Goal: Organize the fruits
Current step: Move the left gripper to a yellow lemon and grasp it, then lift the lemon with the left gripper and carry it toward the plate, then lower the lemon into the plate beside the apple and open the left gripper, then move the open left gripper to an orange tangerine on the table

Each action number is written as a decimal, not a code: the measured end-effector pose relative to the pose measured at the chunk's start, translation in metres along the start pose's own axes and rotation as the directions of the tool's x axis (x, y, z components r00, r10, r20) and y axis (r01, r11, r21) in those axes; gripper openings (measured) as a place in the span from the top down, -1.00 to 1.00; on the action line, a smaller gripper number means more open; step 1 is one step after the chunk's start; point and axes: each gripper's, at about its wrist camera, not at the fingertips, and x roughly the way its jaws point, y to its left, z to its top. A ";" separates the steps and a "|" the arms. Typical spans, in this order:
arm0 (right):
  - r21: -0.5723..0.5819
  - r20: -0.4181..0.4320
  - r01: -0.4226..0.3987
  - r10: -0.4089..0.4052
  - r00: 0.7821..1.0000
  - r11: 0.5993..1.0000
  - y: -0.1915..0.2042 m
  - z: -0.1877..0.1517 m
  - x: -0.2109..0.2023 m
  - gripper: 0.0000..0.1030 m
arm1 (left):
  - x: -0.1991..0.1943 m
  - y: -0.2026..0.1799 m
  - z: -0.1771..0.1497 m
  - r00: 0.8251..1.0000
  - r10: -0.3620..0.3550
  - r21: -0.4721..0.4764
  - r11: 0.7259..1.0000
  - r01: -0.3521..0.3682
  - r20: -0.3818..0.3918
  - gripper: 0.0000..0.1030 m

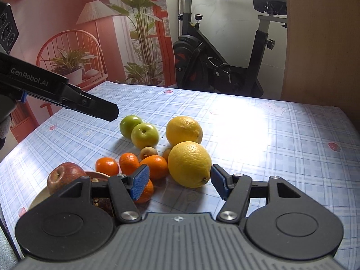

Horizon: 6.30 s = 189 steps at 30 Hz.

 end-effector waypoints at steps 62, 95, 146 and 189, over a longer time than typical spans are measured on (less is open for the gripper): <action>0.115 -0.011 -0.118 0.120 0.993 0.986 -0.036 -0.023 0.026 -0.07 | 0.095 -0.033 0.007 0.965 -0.166 0.018 0.985 0.173 -0.202 0.08; 0.071 -0.102 -0.153 0.160 0.982 0.986 0.054 -0.028 -0.068 -0.07 | -0.035 -0.036 -0.060 0.966 -0.188 0.030 0.980 0.196 -0.176 0.08; -0.014 -0.315 -0.365 0.342 0.885 0.931 0.159 -0.024 0.037 -0.07 | -0.072 0.088 -0.110 0.982 -0.028 -0.148 0.989 0.000 -0.186 0.07; 0.033 -0.022 -0.205 0.206 0.978 0.978 0.081 -0.007 -0.046 -0.11 | -0.119 0.050 -0.062 0.992 0.060 -0.030 0.998 -0.057 0.108 0.07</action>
